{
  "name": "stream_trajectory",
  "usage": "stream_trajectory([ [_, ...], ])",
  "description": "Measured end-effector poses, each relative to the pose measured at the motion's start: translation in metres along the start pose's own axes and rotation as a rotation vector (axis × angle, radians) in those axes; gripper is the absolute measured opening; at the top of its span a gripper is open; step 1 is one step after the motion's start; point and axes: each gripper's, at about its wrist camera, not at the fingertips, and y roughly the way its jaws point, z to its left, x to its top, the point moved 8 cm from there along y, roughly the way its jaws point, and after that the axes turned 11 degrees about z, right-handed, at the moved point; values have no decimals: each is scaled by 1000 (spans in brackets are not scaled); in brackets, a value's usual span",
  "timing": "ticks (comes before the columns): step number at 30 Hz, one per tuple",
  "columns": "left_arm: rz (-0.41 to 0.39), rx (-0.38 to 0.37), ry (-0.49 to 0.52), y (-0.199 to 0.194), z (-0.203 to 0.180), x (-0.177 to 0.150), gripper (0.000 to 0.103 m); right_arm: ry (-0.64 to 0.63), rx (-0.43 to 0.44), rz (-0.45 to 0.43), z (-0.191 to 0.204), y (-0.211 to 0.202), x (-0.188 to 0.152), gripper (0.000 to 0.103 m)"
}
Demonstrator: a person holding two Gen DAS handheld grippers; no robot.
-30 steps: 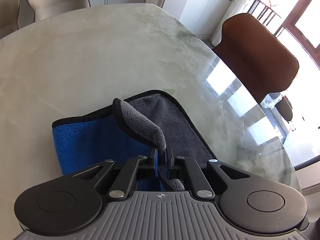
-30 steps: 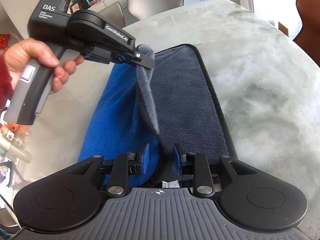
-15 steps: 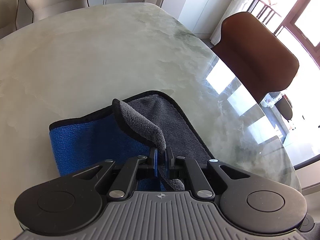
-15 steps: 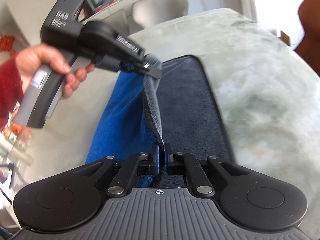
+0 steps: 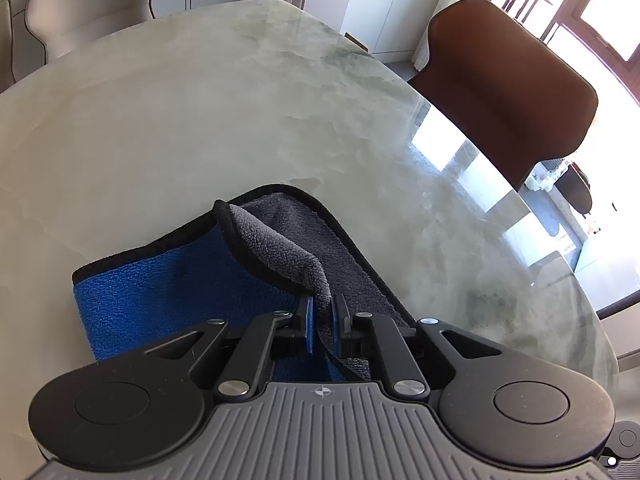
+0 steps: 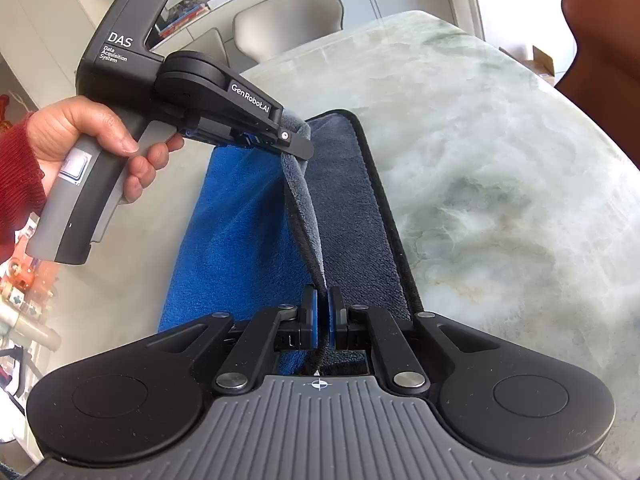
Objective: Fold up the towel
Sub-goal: 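Lift the towel edge with both grippers and fold it over the towel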
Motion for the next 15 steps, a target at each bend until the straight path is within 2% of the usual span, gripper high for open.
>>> stream_trajectory([
  [15,-3,34,47,0,-16,9,11,51,-1,-5,-14,0,0,6],
])
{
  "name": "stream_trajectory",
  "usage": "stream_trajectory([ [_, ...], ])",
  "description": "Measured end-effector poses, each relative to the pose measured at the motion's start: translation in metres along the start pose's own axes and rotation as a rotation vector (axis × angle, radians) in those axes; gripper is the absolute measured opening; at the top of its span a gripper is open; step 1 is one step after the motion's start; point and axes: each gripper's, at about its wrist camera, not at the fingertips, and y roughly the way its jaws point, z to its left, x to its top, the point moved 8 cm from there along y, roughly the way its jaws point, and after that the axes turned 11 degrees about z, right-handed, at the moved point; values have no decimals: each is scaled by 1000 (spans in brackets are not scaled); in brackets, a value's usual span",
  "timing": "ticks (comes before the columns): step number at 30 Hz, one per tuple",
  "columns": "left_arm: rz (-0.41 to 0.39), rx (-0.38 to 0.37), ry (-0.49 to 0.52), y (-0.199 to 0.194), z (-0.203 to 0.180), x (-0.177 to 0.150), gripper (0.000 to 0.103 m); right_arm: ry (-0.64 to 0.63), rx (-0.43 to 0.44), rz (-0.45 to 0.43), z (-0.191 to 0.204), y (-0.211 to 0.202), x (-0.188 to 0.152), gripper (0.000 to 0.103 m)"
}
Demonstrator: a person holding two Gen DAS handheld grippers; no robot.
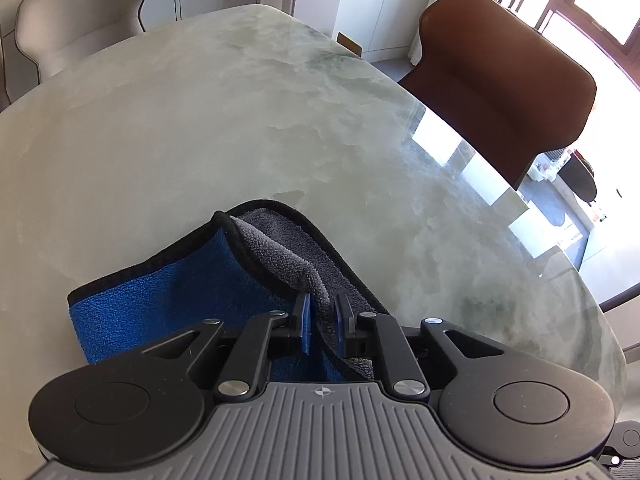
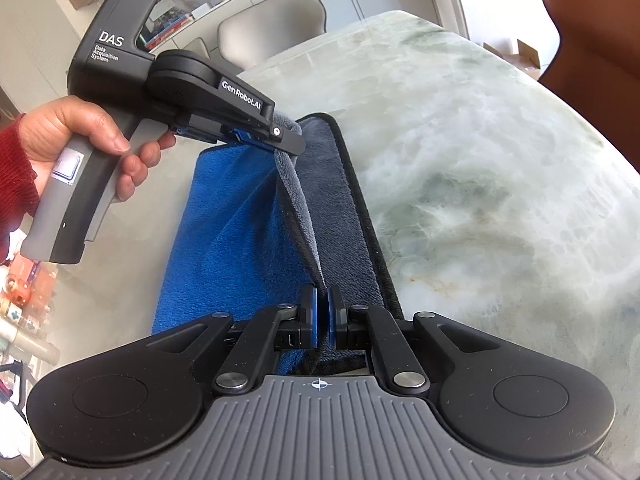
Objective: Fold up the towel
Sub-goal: 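Lift the towel edge with both grippers and fold it over the towel, then lower the folded edge onto the towel and open the left gripper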
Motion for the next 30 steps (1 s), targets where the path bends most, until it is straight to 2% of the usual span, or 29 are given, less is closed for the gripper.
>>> stream_trajectory([
  [12,-1,2,15,2,-5,6,11,3,-3,-35,-2,-8,6,6],
  [20,-52,-25,16,-3,-9,14,11,28,-17,-14,-12,-3,5,6],
  [24,-55,0,24,-2,-4,14,12,36,-14,-2,-15,-1,2,6],
  [30,-97,-11,-19,-5,11,17,12,62,-14,-11,-19,-1,5,8],
])
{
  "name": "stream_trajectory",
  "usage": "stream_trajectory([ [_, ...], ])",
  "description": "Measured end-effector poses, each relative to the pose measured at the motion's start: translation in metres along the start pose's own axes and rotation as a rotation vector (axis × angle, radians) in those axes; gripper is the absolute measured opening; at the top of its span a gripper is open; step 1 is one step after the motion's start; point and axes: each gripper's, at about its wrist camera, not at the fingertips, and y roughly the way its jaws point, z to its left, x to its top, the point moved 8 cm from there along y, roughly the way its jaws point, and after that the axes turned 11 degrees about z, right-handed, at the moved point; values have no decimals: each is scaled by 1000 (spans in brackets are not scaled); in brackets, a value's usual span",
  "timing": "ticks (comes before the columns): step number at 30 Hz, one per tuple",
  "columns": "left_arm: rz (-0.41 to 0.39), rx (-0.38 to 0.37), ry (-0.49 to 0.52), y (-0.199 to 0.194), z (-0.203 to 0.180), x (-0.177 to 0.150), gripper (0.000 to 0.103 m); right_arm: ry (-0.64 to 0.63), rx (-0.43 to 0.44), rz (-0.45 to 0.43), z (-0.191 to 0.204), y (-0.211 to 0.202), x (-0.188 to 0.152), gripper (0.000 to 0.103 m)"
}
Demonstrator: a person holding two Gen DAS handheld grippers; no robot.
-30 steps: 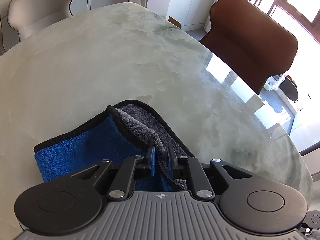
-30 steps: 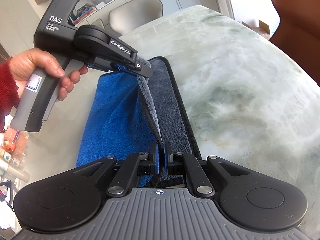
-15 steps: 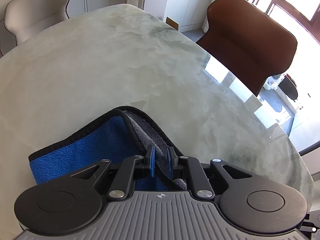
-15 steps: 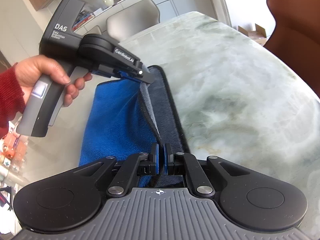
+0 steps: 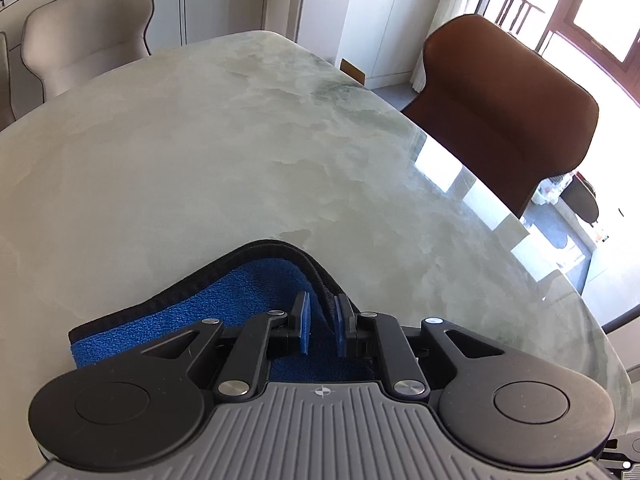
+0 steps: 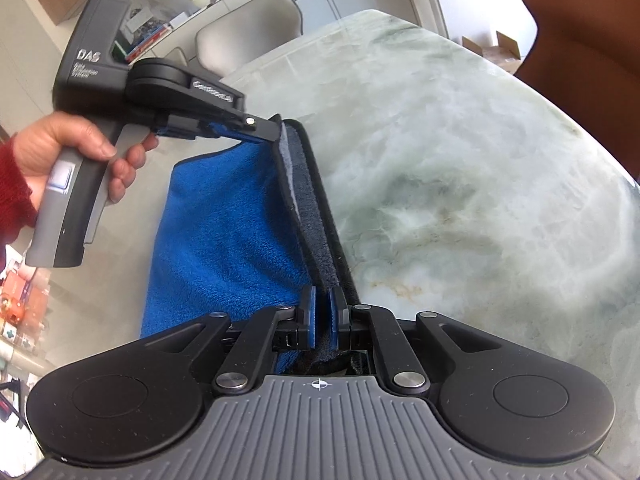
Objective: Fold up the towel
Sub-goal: 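Lower the folded edge onto the towel and open the left gripper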
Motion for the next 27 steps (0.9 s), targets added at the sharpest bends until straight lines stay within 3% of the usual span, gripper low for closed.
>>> stream_trajectory([
  [7,-12,25,-8,8,19,5,17,22,1,2,-5,0,0,10],
  [17,13,145,35,19,56,2,21,8,3,1,-5,0,4,16],
  [20,7,159,49,16,63,0,20,-13,-7,-10,-4,-1,12,22],
  [27,-23,192,65,10,74,-4,25,-141,36,-28,23,11,41,22],
])
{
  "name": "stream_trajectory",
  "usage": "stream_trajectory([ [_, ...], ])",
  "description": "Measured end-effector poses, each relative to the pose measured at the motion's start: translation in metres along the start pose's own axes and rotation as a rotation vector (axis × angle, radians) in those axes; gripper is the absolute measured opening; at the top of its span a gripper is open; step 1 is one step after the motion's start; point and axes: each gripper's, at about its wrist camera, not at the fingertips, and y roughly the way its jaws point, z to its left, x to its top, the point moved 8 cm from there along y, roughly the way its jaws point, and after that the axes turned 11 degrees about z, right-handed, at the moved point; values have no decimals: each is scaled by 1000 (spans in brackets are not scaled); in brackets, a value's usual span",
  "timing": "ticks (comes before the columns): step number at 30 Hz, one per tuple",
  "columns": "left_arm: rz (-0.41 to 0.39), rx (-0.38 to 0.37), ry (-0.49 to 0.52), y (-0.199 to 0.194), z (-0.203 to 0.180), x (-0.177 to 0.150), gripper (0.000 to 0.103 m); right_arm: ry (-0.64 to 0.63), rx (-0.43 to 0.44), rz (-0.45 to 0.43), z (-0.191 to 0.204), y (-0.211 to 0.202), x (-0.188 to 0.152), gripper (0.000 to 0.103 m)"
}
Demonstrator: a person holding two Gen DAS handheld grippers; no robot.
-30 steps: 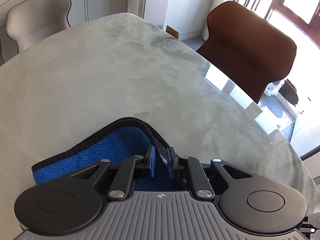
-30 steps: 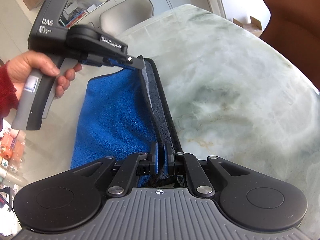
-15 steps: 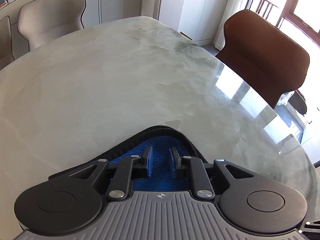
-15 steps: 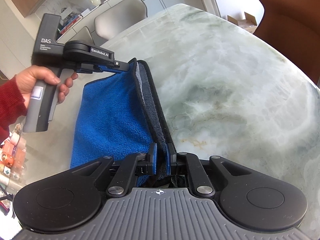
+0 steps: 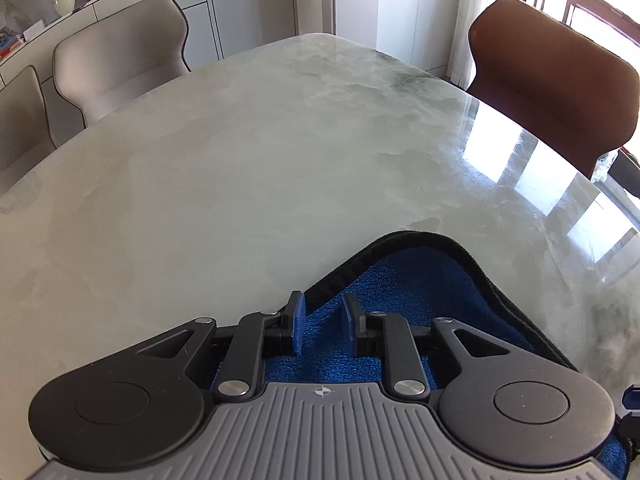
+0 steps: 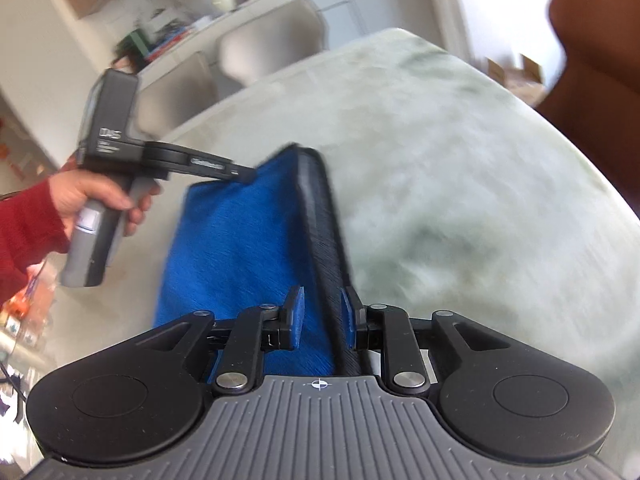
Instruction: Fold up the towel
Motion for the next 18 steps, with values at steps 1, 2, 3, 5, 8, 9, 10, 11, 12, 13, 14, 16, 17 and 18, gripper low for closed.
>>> stream_trajectory([
  [1,-3,-7,-2,-1,2,-1,25,-17,0,-1,3,5,4,22],
  [2,-6,-15,-5,-1,4,-1,25,-39,-6,-1,6,12,11,22],
  [3,-11,-20,-2,-2,5,-2,26,-60,-13,-1,9,19,19,22],
  [5,-26,-38,19,-6,7,-5,26,-90,-14,-9,13,30,32,22],
  [8,-47,-35,69,-13,12,-11,28,-131,-10,-24,18,48,54,22],
  [9,-49,-34,78,-14,13,-12,30,-140,-14,-25,19,53,60,22],
  [10,-52,-34,86,-16,16,-14,31,-149,-19,-25,19,57,64,22],
  [11,-52,-42,91,-17,19,-15,34,-164,-27,-27,20,63,71,23],
  [12,-50,-49,93,-17,21,-16,38,-175,-34,-29,20,68,77,23],
  [13,-47,-56,95,-17,23,-17,40,-180,-41,-33,19,71,82,23],
  [14,-44,-62,96,-17,25,-18,41,-183,-49,-36,18,74,86,23],
  [16,-38,-64,105,-14,29,-19,42,-184,-63,-45,15,78,93,24],
  [17,-36,-63,109,-13,29,-19,43,-181,-72,-48,13,79,95,26],
  [18,-31,-67,113,-12,30,-20,43,-177,-81,-50,10,80,98,27],
])
